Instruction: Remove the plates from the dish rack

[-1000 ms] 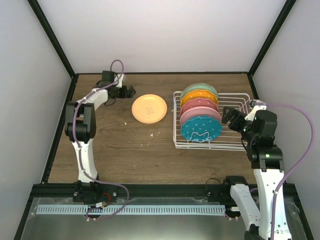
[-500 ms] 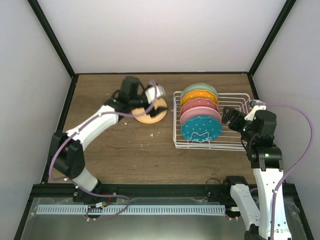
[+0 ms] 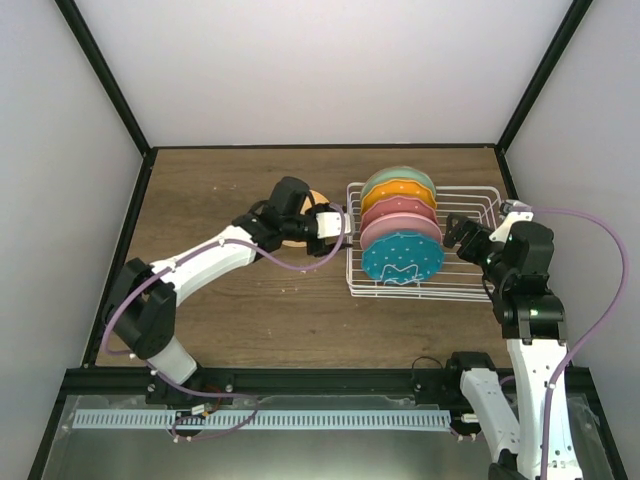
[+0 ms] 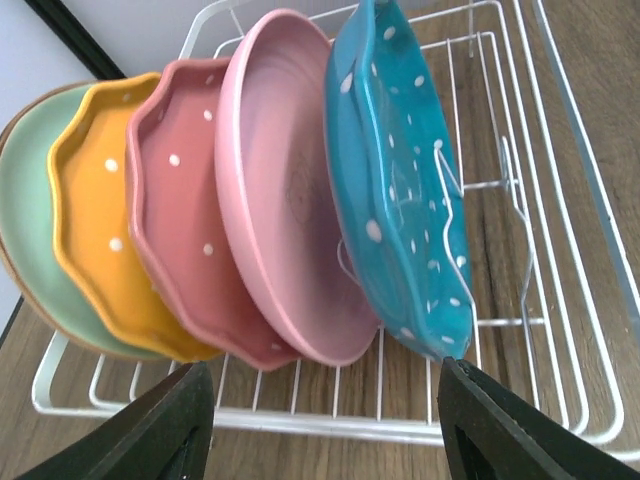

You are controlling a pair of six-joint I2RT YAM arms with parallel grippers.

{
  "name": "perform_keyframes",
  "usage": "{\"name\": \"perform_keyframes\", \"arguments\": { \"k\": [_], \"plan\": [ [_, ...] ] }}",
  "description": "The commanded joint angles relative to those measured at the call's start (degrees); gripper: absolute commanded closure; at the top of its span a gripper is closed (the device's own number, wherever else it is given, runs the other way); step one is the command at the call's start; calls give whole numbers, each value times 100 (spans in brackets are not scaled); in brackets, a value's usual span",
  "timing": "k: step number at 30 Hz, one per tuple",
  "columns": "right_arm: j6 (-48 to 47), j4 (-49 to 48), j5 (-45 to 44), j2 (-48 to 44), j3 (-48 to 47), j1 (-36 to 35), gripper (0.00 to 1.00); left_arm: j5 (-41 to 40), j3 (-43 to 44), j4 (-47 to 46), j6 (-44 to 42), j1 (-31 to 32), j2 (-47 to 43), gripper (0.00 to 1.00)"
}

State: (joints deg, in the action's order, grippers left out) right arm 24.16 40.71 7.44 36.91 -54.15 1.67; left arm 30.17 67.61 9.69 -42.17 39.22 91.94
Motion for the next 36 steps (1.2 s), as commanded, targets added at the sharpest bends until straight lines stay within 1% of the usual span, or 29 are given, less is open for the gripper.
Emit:
{"name": "perform_keyframes", "arguments": {
  "k": [1,3,11,22,28,31,36],
  "plan": [
    [-90,16,-4,-108,-34,-55,0,111,264,-179,-259,251,196,39],
    [-99,70,-43,-166,-34,-53,0,145,293,-142,-319,378,240,41],
    [-74,257,-164,-385,7,-53,0,235,460,28,-370,658,379,43],
    [-75,271,-181,-455,97,-53,0,79,1125,87,92,757,1086,43],
    [-130,271,-208,-452,117,-53,0,-51,1304,52,172,793,1326,43],
    [-170,270,-218,-439,115,-53,0,-85,1396,50,237,797,1423,46],
    [-212,266,-235,-421,134,-53,0,-162,1464,68,306,827,1570,46]
  ]
}}
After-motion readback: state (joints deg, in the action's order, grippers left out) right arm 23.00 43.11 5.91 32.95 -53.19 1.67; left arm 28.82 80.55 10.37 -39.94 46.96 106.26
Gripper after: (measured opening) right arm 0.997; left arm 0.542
